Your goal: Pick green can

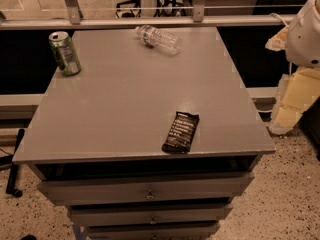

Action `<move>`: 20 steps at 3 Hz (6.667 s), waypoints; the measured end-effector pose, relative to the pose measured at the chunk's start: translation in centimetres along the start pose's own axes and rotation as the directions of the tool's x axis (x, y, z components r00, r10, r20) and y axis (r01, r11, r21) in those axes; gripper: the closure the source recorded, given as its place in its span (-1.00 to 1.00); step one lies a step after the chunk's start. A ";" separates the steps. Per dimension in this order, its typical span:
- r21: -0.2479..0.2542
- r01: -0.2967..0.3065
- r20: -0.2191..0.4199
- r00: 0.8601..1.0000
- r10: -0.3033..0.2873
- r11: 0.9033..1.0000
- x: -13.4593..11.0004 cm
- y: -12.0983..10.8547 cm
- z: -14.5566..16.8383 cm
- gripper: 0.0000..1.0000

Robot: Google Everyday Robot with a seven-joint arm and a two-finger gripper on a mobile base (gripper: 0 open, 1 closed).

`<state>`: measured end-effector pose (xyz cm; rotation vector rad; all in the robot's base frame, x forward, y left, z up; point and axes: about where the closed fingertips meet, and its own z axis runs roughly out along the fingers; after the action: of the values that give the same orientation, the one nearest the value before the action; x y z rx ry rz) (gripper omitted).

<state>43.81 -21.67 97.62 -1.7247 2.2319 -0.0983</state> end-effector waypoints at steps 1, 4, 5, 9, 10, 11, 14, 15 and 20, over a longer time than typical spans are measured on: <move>0.000 0.000 0.000 1.000 0.000 1.000 0.0 0.0 0.0 -1.00; -0.007 0.037 0.127 0.991 -0.036 0.999 -4.9 -1.5 2.5 -1.00; -0.022 0.046 0.237 0.971 -0.040 0.999 -8.7 -2.6 4.5 -1.00; -0.051 0.044 0.475 0.880 -0.015 0.998 -16.9 -4.0 6.9 -1.00; -0.087 0.052 0.585 0.811 0.009 0.995 -21.5 -4.1 8.8 -1.00; -0.078 0.060 0.700 0.714 0.011 0.995 -28.2 -5.9 11.2 -1.00; -0.099 -0.013 0.840 0.535 0.090 0.995 -43.6 -11.7 20.2 -1.00; -0.137 -0.039 0.862 0.488 0.138 0.990 -46.6 -12.5 22.0 -1.00; -0.221 -0.054 0.925 0.305 0.227 0.974 -49.9 -13.6 20.5 0.67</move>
Offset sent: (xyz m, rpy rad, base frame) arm 0.0095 0.0195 -0.0100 0.0325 0.0068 0.0318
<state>73.51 25.00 91.84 -1.0663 1.4036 0.9402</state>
